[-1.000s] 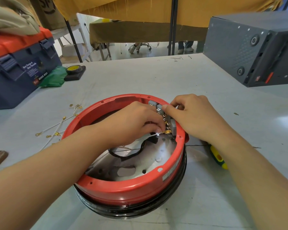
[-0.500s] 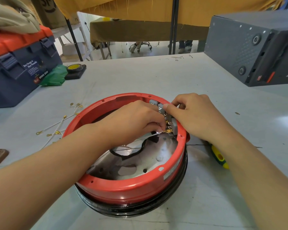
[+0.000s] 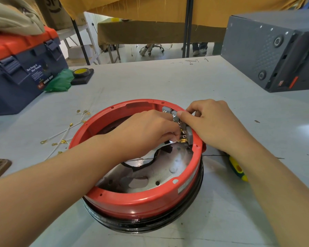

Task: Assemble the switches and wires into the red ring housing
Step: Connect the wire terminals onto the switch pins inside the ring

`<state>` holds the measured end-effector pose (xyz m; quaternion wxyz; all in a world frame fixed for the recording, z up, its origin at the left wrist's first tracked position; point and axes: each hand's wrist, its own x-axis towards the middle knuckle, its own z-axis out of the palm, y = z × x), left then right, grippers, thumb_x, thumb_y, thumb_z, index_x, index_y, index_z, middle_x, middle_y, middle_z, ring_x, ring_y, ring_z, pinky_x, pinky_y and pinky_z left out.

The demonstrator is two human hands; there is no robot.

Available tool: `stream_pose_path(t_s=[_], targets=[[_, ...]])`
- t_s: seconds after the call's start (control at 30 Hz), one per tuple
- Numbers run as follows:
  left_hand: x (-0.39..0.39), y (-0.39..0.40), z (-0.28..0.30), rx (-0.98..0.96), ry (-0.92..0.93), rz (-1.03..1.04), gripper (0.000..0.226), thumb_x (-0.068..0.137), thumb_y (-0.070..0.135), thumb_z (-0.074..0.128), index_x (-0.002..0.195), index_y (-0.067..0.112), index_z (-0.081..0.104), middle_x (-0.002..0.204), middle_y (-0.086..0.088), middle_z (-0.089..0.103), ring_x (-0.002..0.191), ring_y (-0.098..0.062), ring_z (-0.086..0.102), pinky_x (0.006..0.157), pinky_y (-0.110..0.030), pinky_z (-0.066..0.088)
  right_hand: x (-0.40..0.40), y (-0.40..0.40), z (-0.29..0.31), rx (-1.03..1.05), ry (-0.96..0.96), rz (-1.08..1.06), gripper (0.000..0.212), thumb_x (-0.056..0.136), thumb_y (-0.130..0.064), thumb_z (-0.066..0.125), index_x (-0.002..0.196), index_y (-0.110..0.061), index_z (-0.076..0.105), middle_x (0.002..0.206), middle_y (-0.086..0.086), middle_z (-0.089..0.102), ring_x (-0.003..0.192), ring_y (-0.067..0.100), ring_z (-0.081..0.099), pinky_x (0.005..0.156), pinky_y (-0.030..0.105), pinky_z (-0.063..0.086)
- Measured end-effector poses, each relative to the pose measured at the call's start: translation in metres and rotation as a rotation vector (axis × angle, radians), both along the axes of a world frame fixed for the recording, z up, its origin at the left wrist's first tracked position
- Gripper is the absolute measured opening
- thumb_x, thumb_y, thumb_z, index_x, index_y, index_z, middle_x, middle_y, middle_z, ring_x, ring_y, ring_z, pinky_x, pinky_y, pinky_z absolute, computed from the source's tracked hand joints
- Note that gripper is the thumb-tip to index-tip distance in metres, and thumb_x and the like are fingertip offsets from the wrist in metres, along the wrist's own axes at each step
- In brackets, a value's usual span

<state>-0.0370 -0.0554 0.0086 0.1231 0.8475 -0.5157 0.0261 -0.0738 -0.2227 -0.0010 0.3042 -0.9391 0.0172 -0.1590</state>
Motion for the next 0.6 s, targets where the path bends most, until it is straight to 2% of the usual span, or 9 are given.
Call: stream_pose_path(t_s=[0.17, 0.27, 0.6], targets=[[-0.0015, -0.0003, -0.0004, -0.005, -0.009, 0.013, 0.013, 0.092, 0.02, 0.057, 0.093, 0.015, 0.069, 0.091, 0.001, 0.059, 0.082, -0.024, 0.056, 0.066, -0.046, 0.046, 0.0009, -0.0004, -0.0008, 0.004, 0.001, -0.009, 0.037, 0.089, -0.045, 0.053, 0.084, -0.011, 0.069, 0.069, 0.008, 0.063, 0.07, 0.021, 0.057, 0.06, 0.029, 0.042], [-0.0015, -0.0007, -0.0005, 0.004, -0.01, 0.017, 0.013, 0.093, 0.02, 0.057, 0.094, 0.015, 0.068, 0.091, 0.001, 0.059, 0.082, -0.024, 0.056, 0.067, -0.046, 0.046, 0.001, -0.0012, -0.0011, 0.007, 0.002, -0.009, 0.037, 0.089, -0.045, 0.053, 0.084, -0.013, 0.069, 0.068, 0.006, 0.062, 0.069, 0.017, 0.057, 0.058, 0.022, 0.04], [-0.0024, -0.0013, -0.0016, 0.007, -0.031, 0.017, 0.014, 0.094, 0.02, 0.054, 0.092, 0.014, 0.067, 0.09, 0.0, 0.059, 0.08, -0.021, 0.055, 0.066, -0.046, 0.045, 0.0021, -0.0031, -0.0025, 0.003, -0.005, -0.015, 0.036, 0.087, -0.047, 0.054, 0.085, -0.016, 0.07, 0.065, 0.005, 0.063, 0.063, 0.013, 0.057, 0.057, 0.023, 0.042]])
